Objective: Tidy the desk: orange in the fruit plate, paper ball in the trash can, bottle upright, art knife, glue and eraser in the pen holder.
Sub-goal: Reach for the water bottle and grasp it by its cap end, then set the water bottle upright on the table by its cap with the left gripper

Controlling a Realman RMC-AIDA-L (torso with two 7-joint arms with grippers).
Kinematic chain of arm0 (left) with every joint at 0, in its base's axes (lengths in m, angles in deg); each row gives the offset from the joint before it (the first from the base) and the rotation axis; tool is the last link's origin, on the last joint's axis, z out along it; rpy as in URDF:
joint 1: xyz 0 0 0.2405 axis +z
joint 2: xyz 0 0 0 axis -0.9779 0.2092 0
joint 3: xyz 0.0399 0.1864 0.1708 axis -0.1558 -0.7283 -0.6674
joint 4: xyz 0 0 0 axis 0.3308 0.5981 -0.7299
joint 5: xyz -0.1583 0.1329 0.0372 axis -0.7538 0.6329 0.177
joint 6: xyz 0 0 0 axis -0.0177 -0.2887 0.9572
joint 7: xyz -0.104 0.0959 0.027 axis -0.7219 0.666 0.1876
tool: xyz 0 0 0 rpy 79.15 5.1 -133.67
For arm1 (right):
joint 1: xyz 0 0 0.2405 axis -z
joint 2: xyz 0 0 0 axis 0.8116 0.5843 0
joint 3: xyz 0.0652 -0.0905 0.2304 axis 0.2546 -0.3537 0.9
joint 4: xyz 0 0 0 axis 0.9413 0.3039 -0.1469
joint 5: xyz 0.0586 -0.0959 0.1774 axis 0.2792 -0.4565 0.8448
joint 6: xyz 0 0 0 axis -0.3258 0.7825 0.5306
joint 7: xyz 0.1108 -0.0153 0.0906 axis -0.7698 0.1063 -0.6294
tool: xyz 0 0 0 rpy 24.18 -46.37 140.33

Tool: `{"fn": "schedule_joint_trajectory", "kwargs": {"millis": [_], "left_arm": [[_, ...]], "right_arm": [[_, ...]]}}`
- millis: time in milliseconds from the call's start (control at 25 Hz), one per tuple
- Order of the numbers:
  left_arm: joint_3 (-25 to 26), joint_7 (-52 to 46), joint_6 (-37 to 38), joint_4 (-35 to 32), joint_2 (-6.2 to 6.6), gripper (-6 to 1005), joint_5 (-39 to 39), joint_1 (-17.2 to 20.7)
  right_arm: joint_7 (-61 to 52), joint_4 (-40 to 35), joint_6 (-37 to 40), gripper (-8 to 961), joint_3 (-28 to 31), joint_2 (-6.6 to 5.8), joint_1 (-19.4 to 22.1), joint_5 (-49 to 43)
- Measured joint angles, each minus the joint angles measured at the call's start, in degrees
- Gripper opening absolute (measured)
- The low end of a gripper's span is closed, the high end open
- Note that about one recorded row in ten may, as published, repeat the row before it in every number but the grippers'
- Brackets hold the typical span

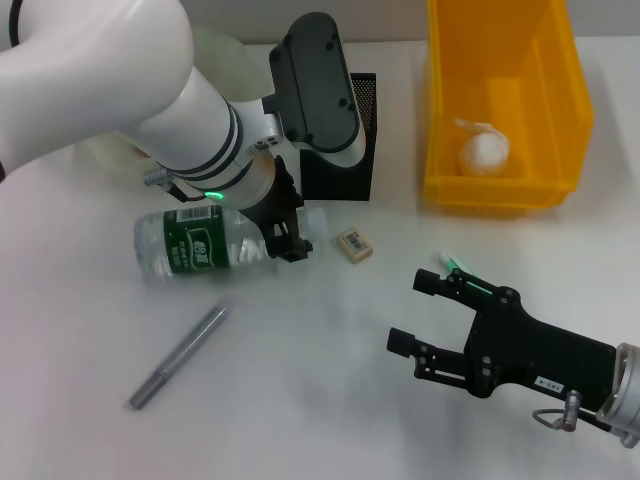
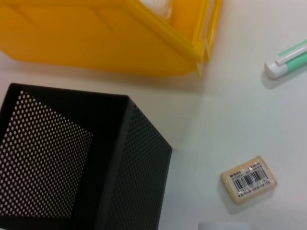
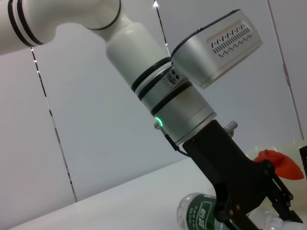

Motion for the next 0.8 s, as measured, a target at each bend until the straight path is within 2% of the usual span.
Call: {"fn": "schedule_joint_trajectory", "kwargs": {"millis": [360,600,800], "left_arm": [[0.00,-0.31,-0.90,-0.32,0.00,462,0.00,0.21],[0.58,-0.78,-0.66,-2.78,0.00,448,0.12,0.98],[1.74,-1.98,1.14,-9.44,0.15,449,0.04,4.25]], "right_arm": [[0.00,0.09,0.00,817,0.41,0.00,-0.11,0.00],[0.00,0.05,-0.05,818,0.42,0.00,-0.11,0.00],[0.00,-0.06,-0.08,817,0.50,0.00,-0.12,0.00]]}}
